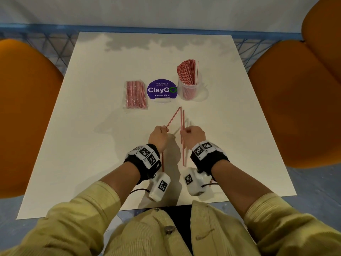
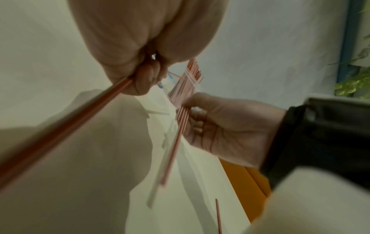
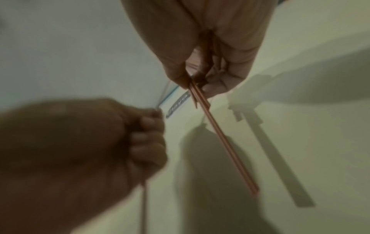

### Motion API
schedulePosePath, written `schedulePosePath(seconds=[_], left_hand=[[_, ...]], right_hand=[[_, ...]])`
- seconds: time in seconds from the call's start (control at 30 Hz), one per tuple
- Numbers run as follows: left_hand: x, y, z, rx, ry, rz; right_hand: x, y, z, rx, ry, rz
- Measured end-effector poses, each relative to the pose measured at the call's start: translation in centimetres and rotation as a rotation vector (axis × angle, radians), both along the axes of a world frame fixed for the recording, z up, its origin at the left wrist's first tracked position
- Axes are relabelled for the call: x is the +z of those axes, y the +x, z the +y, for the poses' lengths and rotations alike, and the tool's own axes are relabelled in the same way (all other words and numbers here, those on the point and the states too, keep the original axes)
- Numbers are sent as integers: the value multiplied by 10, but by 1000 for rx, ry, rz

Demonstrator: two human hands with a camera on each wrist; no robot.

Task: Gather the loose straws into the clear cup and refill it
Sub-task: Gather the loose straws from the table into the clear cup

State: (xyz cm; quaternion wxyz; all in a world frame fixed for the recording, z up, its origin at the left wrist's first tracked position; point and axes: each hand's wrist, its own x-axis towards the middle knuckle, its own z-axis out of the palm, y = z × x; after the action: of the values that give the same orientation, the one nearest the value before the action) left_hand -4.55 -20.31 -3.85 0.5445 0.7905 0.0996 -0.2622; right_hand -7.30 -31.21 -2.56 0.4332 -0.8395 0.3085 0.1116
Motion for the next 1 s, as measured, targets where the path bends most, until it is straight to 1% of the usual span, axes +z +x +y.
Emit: schedulePosePath(seconds=[0.1,0.13,0.27,0.4,0.47,0.6,0.67,0.73,0.77,0.8,0.87,0.93,0.97,1.0], left_hand=[[0,-2,-3,-65,8,-48],[0,-3,-4,-84,2,-61],[3,-6,-6,-111,40,-149],[9,-11,-6,-195,149,-250],[9,-13,-7,-220,184,-263],[5,-14,-6,-293,219,-275],[8,-15,-4,-274,227,-278],[12,-11,0,-153,169,-245],[15,-9,0,-73,116,-209],[18,-6,1,-4,62,-183],[20,0,-2,71,-37,-132],[23,5,-7,83,-99,-71],[19,8,-10,74,-111,-48],[17,10,-14,61,-124,-44]], right_hand=[[6,9,6,-153,237,-139],[7,11,8,-193,276,-177],[12,10,10,-227,255,-202],[7,12,9,-285,374,-213],[5,13,10,-258,361,-194],[3,15,12,-245,437,-146],[5,16,9,-317,423,-179],[4,17,2,-396,405,-257],[3,16,0,-403,408,-288],[5,14,1,-363,395,-300],[10,9,10,-183,295,-290],[15,4,21,15,147,-267],[17,2,25,75,91,-271],[19,1,28,98,81,-276]])
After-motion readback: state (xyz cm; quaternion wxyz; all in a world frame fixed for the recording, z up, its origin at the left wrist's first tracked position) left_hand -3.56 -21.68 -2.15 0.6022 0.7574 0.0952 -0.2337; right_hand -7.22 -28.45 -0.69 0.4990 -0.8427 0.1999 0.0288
